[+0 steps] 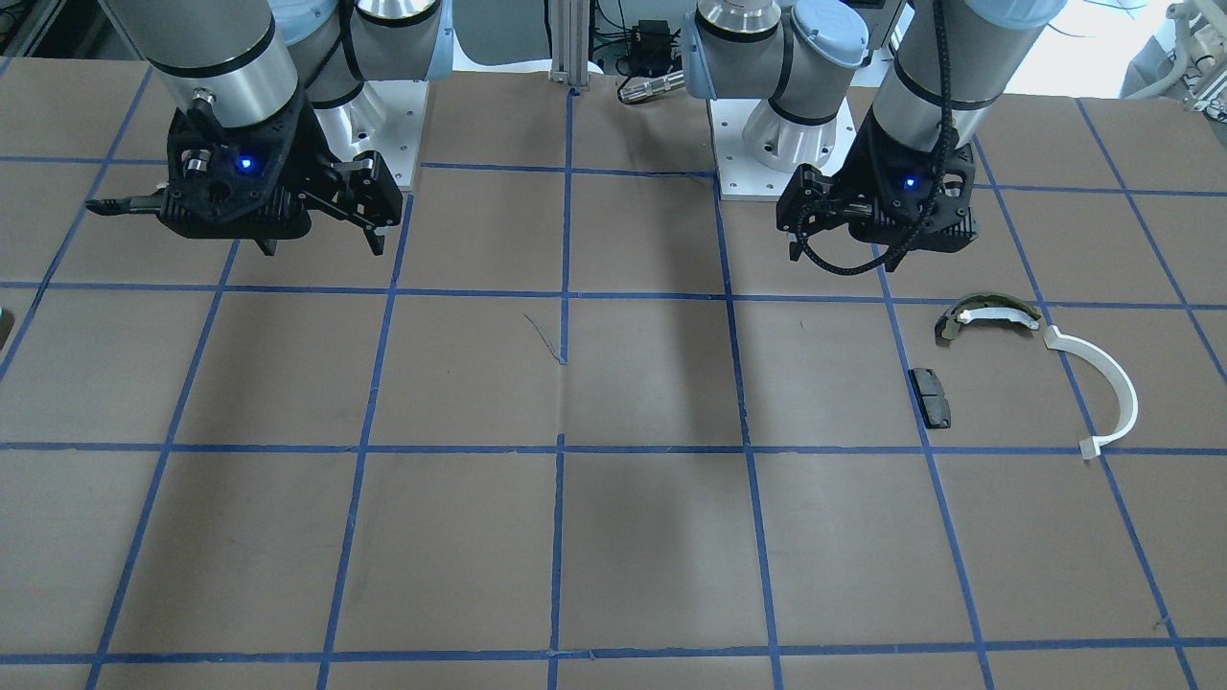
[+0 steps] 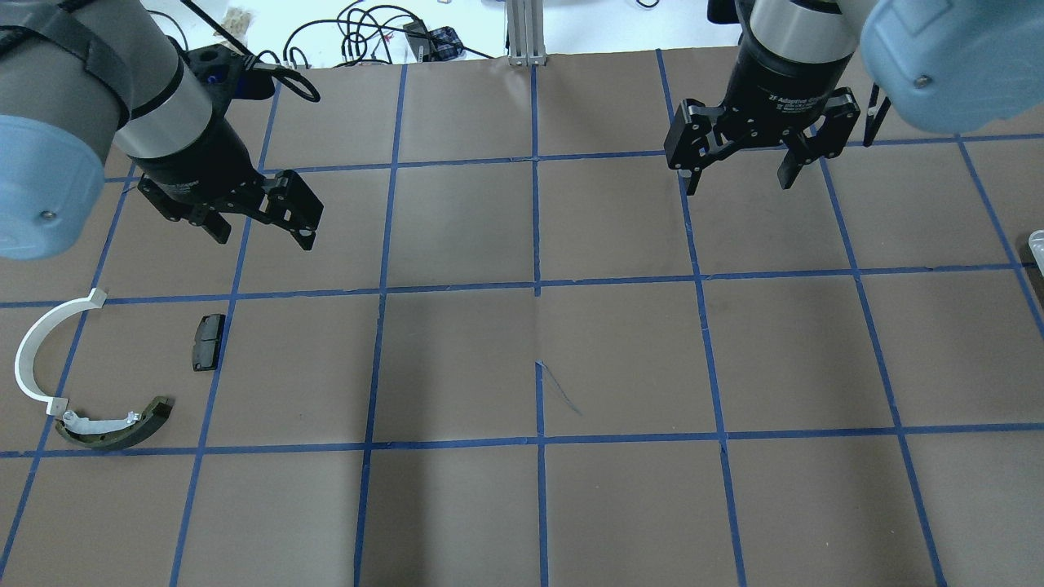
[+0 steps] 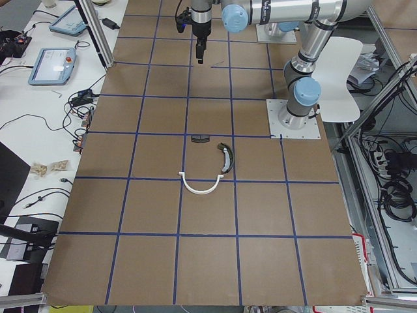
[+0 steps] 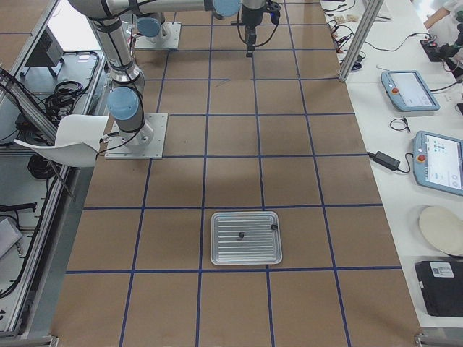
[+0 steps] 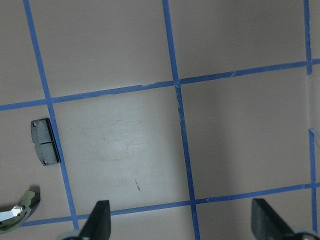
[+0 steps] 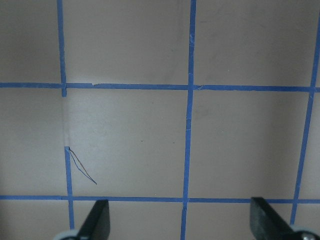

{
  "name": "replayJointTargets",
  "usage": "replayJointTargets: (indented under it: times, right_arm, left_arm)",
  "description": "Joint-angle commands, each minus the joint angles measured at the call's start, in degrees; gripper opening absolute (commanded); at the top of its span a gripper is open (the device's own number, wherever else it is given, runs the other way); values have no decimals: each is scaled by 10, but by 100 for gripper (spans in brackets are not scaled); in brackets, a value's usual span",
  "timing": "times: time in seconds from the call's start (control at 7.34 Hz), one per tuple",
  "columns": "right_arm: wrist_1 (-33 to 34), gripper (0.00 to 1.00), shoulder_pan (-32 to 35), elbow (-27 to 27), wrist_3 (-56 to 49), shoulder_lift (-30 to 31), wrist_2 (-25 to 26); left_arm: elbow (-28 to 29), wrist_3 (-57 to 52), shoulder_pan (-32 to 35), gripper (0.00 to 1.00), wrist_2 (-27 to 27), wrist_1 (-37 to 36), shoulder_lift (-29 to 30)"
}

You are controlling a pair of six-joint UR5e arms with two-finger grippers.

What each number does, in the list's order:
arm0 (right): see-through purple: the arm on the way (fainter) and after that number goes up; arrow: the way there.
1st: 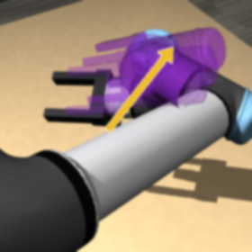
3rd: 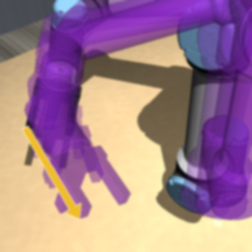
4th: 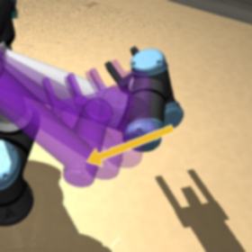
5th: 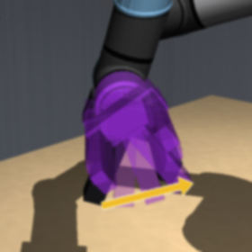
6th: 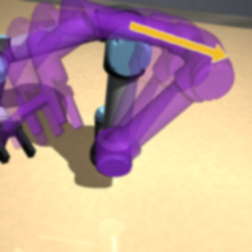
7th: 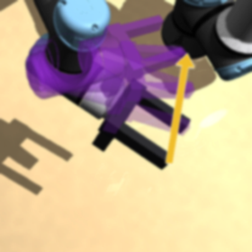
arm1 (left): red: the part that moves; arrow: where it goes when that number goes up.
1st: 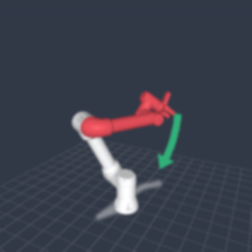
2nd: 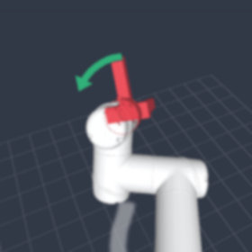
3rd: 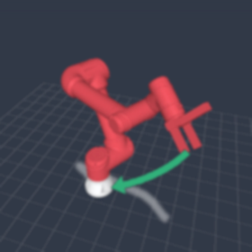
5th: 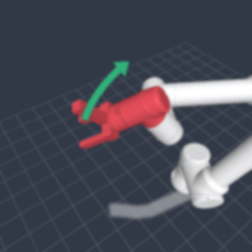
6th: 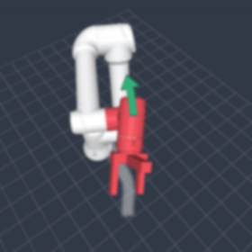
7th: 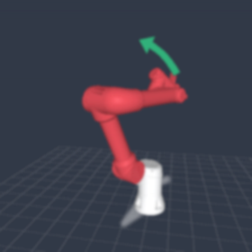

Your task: Place bearing gear from tray to pile

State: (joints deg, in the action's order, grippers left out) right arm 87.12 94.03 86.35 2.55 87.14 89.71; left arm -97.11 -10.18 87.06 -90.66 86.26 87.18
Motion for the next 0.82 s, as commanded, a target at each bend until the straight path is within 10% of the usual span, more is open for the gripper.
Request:
replayJointTargets:
  times: [0.0, 0.68]
  right_arm:
    - [-2, 100, -2, 0, 0, 0, 2]
    - [8, 100, -1, 0, -22, 1, 4]
  left_arm:
    - [0, 0, 0, 100, -3, 2, -3]
    - [0, -3, 0, 100, -3, 1, -2]
